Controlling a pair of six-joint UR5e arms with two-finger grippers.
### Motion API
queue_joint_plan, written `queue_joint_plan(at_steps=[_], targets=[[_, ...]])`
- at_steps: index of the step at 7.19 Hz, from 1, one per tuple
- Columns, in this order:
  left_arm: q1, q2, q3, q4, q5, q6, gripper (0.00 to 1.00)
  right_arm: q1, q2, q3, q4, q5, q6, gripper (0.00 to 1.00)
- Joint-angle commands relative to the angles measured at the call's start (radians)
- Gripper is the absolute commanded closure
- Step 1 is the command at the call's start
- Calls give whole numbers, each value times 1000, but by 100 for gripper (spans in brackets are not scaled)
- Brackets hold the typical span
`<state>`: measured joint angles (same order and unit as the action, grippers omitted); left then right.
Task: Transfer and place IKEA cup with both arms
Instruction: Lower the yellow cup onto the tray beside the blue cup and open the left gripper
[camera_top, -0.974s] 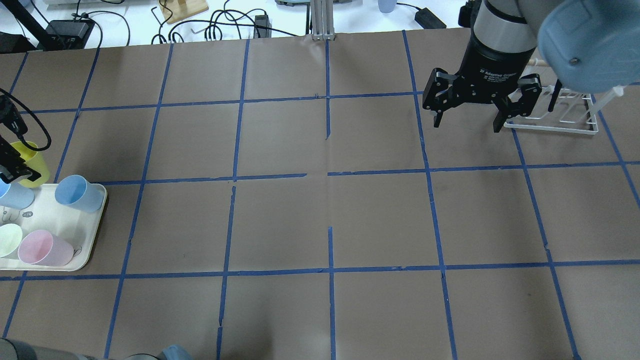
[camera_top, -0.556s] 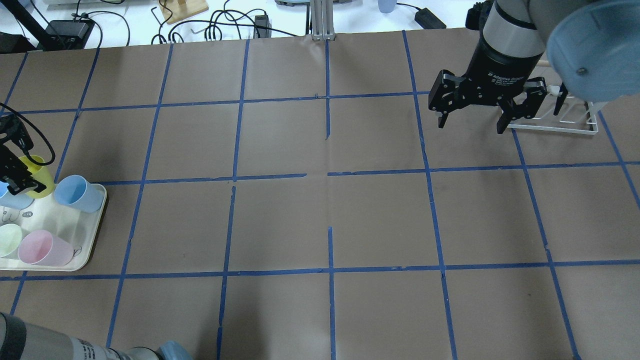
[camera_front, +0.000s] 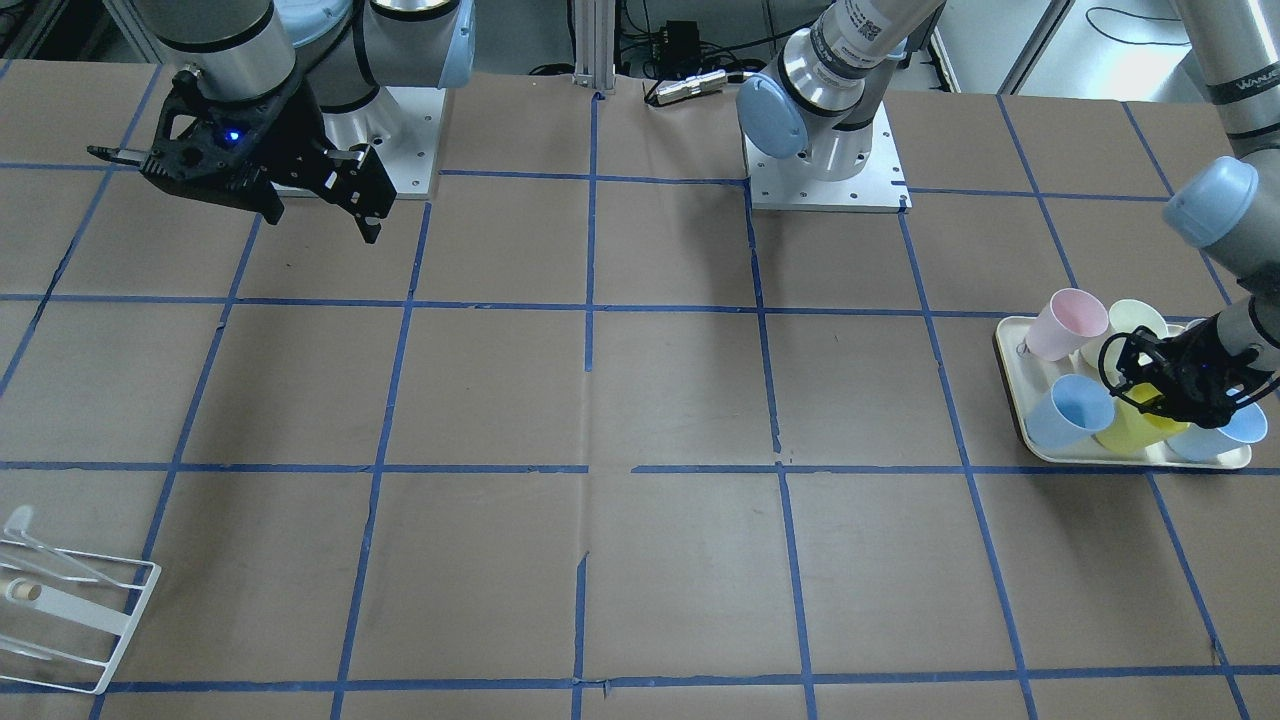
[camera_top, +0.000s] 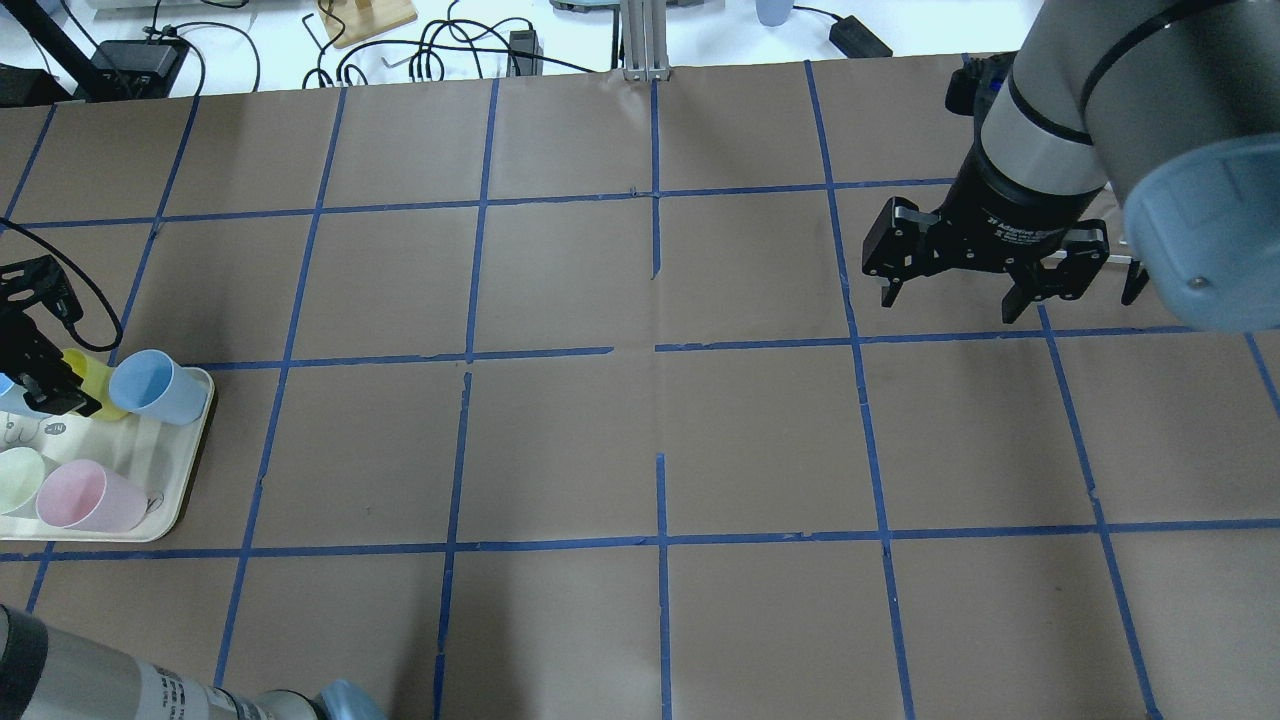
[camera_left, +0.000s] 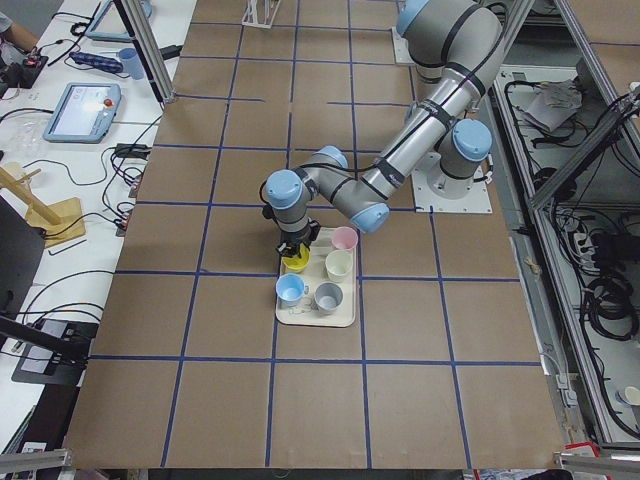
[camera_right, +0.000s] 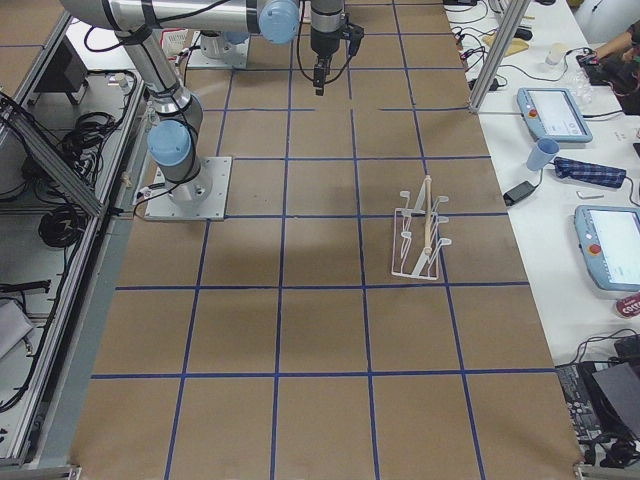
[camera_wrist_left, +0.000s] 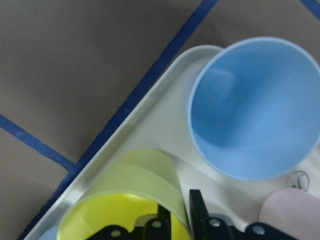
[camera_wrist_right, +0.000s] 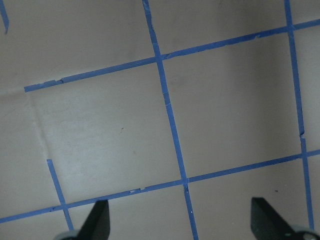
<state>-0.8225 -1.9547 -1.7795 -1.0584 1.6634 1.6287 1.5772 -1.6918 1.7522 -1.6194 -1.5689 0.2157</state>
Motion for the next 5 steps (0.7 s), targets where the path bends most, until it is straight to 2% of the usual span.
queue_joint_plan(at_steps=[1,2,3,5], targets=[[-4,28,20,-65,9,-12,0,-9,-9,-2,-19,-3,-31,0],[-15,52,58,-148,4,-68,0,-34,-5,-32,10,10,-47,0],[-41,94,115,-270,-2,-176,0,-55,-5,-57,51,65,-39,0],[-177,185,208,-505,1,-452,0,-56,-5,-45,52,67,-44,0]])
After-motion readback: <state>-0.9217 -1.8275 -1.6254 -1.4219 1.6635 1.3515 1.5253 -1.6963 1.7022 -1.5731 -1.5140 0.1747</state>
